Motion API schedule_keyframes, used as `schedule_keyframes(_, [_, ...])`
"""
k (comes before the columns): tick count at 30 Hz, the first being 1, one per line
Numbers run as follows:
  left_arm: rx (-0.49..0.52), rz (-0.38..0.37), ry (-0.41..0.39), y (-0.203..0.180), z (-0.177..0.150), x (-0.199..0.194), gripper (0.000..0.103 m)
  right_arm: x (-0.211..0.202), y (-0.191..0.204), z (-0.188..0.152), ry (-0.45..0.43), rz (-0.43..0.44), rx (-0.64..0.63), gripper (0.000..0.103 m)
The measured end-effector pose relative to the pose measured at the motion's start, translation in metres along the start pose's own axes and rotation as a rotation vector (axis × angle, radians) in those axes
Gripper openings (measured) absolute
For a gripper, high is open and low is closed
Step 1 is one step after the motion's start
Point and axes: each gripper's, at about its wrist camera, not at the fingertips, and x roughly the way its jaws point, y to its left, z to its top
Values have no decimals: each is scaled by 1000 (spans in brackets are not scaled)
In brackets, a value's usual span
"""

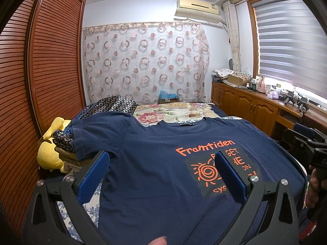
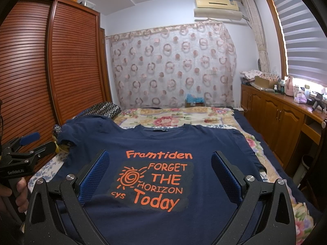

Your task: Fold small clothes

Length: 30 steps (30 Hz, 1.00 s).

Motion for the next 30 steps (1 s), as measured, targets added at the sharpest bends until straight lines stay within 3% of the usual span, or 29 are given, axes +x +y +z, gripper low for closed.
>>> schedule_keyframes(30, [1,-1,-3,0,-1,0,103,-2,0,1,1,0,-1,102])
